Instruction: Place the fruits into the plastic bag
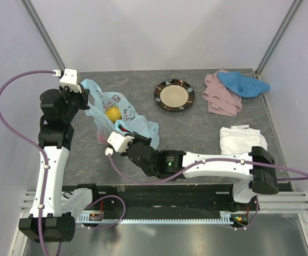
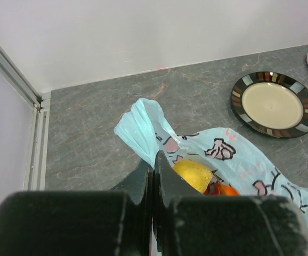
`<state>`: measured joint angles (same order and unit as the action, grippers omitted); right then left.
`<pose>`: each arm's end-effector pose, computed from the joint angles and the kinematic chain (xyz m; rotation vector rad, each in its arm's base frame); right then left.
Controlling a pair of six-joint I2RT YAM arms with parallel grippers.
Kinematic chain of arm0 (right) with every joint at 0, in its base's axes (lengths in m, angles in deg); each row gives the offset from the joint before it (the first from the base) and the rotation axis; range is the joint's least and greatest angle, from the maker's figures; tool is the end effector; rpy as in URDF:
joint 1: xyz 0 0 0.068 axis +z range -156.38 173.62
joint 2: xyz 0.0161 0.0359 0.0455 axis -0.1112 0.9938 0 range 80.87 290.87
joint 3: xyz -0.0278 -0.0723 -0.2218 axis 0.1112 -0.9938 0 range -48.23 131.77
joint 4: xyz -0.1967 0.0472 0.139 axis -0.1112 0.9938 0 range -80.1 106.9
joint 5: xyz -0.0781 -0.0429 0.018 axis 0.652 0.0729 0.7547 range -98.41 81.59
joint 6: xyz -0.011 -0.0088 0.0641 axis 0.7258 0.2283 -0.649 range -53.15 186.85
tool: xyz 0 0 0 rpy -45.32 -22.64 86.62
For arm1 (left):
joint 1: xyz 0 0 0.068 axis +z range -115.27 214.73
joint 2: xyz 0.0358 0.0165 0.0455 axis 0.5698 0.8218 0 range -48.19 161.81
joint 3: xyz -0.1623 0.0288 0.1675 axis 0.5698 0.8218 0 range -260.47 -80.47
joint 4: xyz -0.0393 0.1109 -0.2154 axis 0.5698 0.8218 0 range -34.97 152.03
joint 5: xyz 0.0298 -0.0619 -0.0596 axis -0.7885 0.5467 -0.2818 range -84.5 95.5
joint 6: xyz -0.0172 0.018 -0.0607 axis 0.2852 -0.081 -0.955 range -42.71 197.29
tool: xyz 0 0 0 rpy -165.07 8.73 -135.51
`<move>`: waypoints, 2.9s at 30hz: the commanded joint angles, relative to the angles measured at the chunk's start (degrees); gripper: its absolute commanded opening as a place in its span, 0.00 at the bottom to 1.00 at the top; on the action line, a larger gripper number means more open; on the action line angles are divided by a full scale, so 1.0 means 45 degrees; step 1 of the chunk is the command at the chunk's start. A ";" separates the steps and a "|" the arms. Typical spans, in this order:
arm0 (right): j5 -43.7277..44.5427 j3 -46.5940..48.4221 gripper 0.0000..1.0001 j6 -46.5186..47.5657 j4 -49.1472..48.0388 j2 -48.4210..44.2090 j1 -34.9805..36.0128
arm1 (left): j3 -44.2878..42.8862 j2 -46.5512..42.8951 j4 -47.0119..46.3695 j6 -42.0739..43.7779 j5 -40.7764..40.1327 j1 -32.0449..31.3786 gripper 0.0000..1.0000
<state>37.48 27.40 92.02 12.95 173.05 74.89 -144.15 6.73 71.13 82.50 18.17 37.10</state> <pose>0.0924 0.3577 0.2936 -1.0773 1.4507 -0.0724 0.2306 -0.0018 0.3755 0.2067 1.6840 -0.0888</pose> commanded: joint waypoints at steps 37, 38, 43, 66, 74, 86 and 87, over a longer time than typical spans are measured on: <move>0.1952 0.1748 0.00 -0.5220 0.2877 -0.3629 -0.4467 | -0.2882 0.3090 -0.2698 -0.3991 0.9570 -0.0215 0.02; 0.1893 0.1650 0.00 -0.5319 0.2935 -0.3591 -0.4487 | -0.2571 0.3012 -0.2698 -0.3932 0.9452 -0.0234 0.02; 0.1522 0.1200 0.00 -0.6002 0.3443 -0.3512 -0.4663 | -0.1982 0.2836 -0.2679 -0.3932 0.8983 -0.0234 0.02; -0.8670 -0.0048 0.98 -0.3895 0.4186 -0.6577 -0.4721 | -0.1259 0.1000 -0.2562 -0.3795 0.6056 -0.0214 0.98; -0.7779 0.0319 0.98 -0.4654 0.3990 -0.6931 -0.5129 | -0.1123 0.1273 -0.2327 -0.4223 0.3945 -0.0195 0.98; -0.9687 0.1630 0.98 -0.7954 0.3873 -0.6579 -1.1683 | -0.0848 0.1214 -0.2329 -0.4986 0.3591 0.0662 0.99; -0.9883 0.1514 0.98 -0.8208 0.3873 -0.6540 -1.2216 | -0.0888 0.1215 -0.2153 -0.5006 0.3572 0.0761 0.99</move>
<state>-1.25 33.28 62.42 31.37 142.85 29.50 -147.34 12.87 61.16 62.52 35.76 38.18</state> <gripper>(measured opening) 0.976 0.991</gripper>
